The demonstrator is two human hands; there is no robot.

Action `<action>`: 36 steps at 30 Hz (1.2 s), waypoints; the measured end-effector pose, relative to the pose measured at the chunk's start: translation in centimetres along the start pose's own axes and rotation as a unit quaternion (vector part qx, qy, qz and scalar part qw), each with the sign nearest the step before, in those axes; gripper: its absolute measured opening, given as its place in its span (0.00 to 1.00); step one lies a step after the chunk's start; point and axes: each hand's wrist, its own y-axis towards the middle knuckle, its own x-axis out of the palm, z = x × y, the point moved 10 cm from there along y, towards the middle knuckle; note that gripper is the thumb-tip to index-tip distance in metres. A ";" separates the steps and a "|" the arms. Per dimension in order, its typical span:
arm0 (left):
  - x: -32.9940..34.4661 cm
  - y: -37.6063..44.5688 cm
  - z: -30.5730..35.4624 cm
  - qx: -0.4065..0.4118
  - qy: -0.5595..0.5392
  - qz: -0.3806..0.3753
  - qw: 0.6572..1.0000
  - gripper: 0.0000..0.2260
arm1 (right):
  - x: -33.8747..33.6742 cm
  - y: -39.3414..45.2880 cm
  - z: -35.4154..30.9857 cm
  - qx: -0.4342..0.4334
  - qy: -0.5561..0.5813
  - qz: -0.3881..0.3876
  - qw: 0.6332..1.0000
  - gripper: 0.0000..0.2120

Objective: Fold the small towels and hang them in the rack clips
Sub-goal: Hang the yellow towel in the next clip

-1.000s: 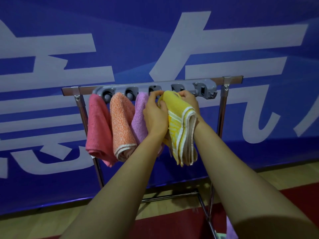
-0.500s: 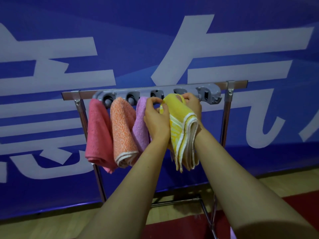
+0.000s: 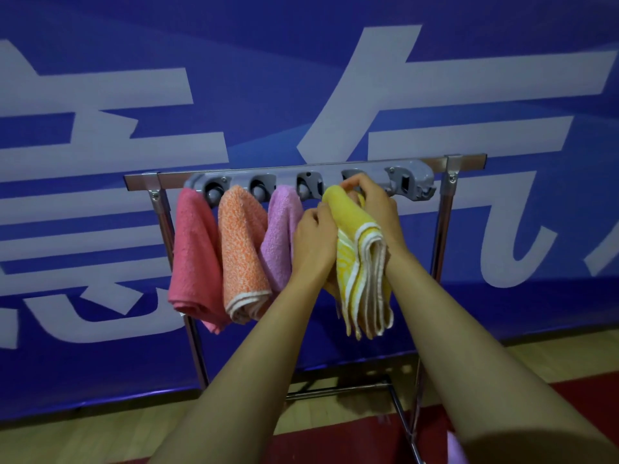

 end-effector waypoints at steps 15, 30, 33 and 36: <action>1.4 -2.9 -1.9 -0.035 -0.194 -0.058 0.979 0.16 | 3.4 -1.7 0.9 -0.035 0.074 -0.151 0.985 0.16; 3.6 -5.4 -7.1 -0.062 -0.264 -0.092 0.958 0.32 | 3.5 -1.2 1.2 -0.086 0.043 -0.051 0.994 0.16; 4.4 -6.0 -7.5 -0.042 -0.250 -0.166 0.953 0.29 | 3.8 -0.8 1.2 -0.090 0.062 -0.059 0.992 0.16; 4.9 -6.2 -8.0 -0.040 -0.234 -0.192 0.952 0.24 | 4.0 -0.8 1.4 -0.083 0.086 -0.081 0.990 0.16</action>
